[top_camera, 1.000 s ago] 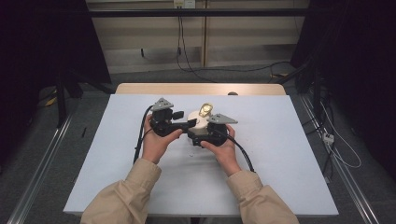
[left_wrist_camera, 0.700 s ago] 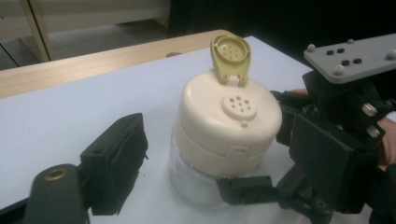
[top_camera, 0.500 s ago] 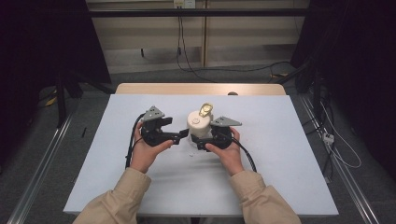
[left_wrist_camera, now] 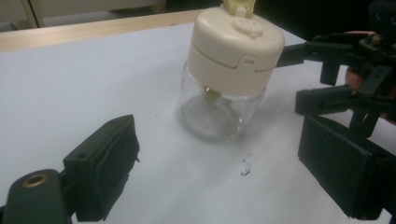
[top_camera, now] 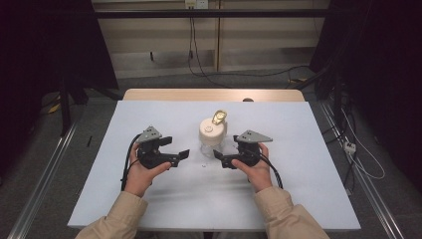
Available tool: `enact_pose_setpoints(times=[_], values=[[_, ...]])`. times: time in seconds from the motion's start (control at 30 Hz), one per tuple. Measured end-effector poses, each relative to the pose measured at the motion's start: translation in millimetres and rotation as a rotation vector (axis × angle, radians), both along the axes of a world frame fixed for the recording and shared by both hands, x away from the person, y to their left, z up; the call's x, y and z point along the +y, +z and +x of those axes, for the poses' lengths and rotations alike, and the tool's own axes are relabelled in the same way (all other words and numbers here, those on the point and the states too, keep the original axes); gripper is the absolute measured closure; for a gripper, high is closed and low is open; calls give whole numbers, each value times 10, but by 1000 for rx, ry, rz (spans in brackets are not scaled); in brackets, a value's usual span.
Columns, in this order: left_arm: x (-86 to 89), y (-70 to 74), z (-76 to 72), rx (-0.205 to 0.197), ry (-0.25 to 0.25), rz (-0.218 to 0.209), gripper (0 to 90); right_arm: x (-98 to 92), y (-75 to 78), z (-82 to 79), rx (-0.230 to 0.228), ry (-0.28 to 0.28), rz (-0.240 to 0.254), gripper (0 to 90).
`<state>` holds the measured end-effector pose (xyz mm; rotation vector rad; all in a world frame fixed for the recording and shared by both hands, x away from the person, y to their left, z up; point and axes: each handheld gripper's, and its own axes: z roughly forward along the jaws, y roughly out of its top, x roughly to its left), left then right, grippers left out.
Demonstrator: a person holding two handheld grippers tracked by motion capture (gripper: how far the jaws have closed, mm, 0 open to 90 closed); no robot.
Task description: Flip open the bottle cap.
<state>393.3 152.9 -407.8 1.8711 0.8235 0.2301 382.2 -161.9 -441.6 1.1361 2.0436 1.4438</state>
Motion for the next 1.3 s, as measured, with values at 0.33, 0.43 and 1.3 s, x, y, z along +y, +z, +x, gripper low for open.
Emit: enact_pose_setpoints(times=[0.33,0.43,1.3], values=[[228,-156,-95,18,23,21,113,-207,25,-204,-11,11,-35,46],[278,-165,-125,13,28,20,107,-292,27,-259,-16,3,-34,49],[554,-256,-289,3,45,51,95,-778,-80,-754,-8,-21,-51,65]])
